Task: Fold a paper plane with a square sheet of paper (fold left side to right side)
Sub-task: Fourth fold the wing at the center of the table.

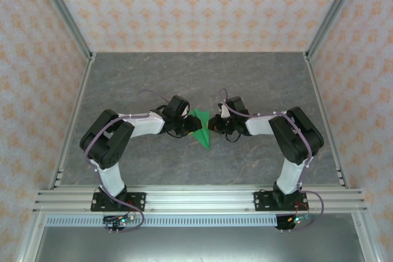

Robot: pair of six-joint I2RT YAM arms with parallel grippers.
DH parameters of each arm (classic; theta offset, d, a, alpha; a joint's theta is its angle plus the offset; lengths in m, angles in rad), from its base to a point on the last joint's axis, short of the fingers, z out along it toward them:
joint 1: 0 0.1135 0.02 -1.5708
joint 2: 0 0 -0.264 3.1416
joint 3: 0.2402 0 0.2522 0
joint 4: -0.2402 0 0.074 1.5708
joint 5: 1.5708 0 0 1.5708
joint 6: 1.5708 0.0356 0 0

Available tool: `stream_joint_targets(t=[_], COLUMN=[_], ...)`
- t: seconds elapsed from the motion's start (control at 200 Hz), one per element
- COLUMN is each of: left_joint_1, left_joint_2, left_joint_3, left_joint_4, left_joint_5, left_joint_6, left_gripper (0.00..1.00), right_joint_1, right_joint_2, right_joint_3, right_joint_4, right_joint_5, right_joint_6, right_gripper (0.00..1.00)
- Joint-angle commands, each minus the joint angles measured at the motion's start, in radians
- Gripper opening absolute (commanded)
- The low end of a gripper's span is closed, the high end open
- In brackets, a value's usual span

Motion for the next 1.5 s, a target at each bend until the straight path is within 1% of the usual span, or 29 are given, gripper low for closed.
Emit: stream_joint_targets(t=[0.0, 0.11, 0.225, 0.295, 0.465, 0.641, 0.746, 0.961, 0.996, 1.171, 1.491], left_joint_1=[0.001, 0.006, 0.007, 0.006, 0.008, 0.014, 0.022, 0.024, 0.027, 0.030, 0.038], left_joint_2=[-0.087, -0.088, -0.038, -0.007, 0.058, 0.105, 0.120, 0.120, 0.152, 0.174, 0.179], left_joint_3=[0.037, 0.058, 0.095, 0.119, 0.168, 0.195, 0.193, 0.180, 0.177, 0.165, 0.141], left_joint_4=[-0.044, -0.032, -0.007, -0.001, 0.001, -0.012, -0.006, -0.047, -0.044, -0.044, -0.059], left_joint_5=[-0.027, 0.001, 0.049, 0.059, 0.075, 0.065, 0.065, 0.031, 0.032, 0.023, 0.002], left_joint_6=[0.037, 0.037, 0.032, 0.033, 0.037, 0.040, 0.036, 0.059, 0.058, 0.061, 0.061], left_gripper=[0.37, 0.30, 0.21, 0.19, 0.18, 0.18, 0.18, 0.17, 0.17, 0.17, 0.17], right_joint_1=[0.007, 0.010, 0.015, 0.018, 0.022, 0.025, 0.027, 0.028, 0.031, 0.030, 0.032], right_joint_2=[0.036, 0.038, 0.036, 0.038, 0.039, 0.038, 0.038, 0.038, 0.039, 0.037, 0.038], right_joint_3=[-0.003, 0.000, 0.006, 0.007, 0.016, 0.019, 0.020, 0.027, 0.027, 0.029, 0.031], right_joint_4=[-0.095, -0.102, -0.122, -0.123, -0.140, -0.143, -0.147, -0.163, -0.164, -0.169, -0.172], right_joint_5=[0.064, 0.072, 0.083, 0.083, 0.090, 0.091, 0.091, 0.102, 0.102, 0.105, 0.108], right_joint_6=[-0.033, -0.036, -0.050, -0.051, -0.061, -0.062, -0.062, -0.069, -0.070, -0.069, -0.074], right_gripper=[0.08, 0.08, 0.08, 0.08, 0.08, 0.08, 0.08, 0.08, 0.08, 0.08, 0.08])
